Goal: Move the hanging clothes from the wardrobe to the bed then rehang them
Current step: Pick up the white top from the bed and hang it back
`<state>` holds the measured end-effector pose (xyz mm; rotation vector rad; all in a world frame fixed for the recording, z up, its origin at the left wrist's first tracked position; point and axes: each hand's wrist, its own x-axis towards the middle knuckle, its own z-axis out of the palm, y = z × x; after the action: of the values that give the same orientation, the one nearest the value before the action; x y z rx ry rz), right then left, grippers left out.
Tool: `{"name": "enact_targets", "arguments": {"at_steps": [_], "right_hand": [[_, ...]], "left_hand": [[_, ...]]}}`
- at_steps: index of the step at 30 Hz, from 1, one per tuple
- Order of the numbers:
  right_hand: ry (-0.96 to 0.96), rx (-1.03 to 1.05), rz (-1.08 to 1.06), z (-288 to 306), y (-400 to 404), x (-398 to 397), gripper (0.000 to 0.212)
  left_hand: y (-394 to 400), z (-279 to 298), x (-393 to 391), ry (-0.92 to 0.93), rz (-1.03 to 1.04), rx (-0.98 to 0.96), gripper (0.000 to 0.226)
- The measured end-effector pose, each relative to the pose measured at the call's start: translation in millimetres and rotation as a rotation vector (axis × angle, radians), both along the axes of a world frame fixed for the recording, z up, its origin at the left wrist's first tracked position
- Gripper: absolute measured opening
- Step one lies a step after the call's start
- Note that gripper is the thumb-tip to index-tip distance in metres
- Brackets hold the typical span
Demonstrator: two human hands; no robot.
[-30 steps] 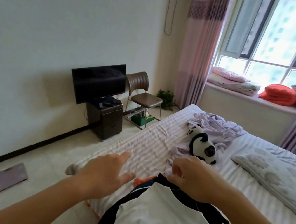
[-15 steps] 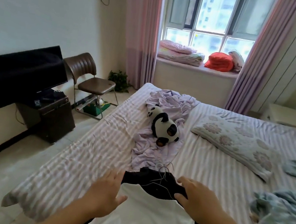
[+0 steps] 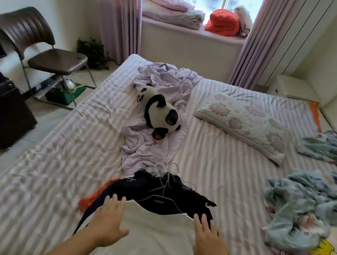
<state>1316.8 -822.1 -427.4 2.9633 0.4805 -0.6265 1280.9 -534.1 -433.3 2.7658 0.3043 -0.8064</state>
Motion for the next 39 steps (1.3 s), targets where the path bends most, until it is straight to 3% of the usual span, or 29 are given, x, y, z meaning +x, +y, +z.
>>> {"name": "enact_targets", "arguments": {"at_steps": [4,9,13,16,19,21,23,26,30,35,37,39], "right_hand": [[-0.014,0.034,-0.043,-65.8,4.0,19.5,0.109],[0.039,0.059,-0.094,-136.1,13.2,34.2,0.117],[0.024,0.055,-0.138,-159.1,14.2,43.0,0.101],[-0.010,0.059,-0.192,-164.4,11.9,48.6,0.074],[-0.008,0.162,-0.246,-148.0,10.0,55.0,0.027],[-0.020,0.332,-0.358,-135.2,8.7,60.8,0.011],[0.025,0.494,-0.495,-119.2,10.4,62.9,0.017],[0.064,0.589,-0.604,-87.9,8.4,57.2,0.019],[0.123,0.701,-0.597,-32.3,4.1,37.1,0.009],[0.168,0.823,-0.534,49.2,10.1,3.8,0.017],[0.124,0.840,-0.514,76.3,15.0,-15.5,0.012],[0.070,0.837,-0.486,96.7,18.4,-34.5,0.011]], "left_hand": [[-6.2,-45.4,16.7,0.019,0.077,-0.011,0.097],[-12.0,-100.4,36.1,0.008,0.032,0.087,0.106],[-12.3,-129.3,45.5,0.006,0.033,0.098,0.092],[-8.9,-139.0,41.3,-0.168,0.066,0.108,0.075],[-0.1,-143.9,34.8,-0.358,0.171,0.114,0.032],[3.5,-136.2,33.4,-0.367,0.225,0.113,0.025],[2.7,-120.5,33.0,-0.316,0.300,0.094,0.035],[0.1,-90.7,26.9,-0.372,0.420,0.049,0.029],[0.7,-30.2,7.1,-0.428,0.538,-0.041,0.024],[9.5,37.7,-31.8,-0.496,0.625,-0.152,0.019],[14.1,62.7,-54.5,-0.537,0.645,-0.191,0.043],[17.5,90.1,-79.9,-0.514,0.658,-0.228,0.049]]}}
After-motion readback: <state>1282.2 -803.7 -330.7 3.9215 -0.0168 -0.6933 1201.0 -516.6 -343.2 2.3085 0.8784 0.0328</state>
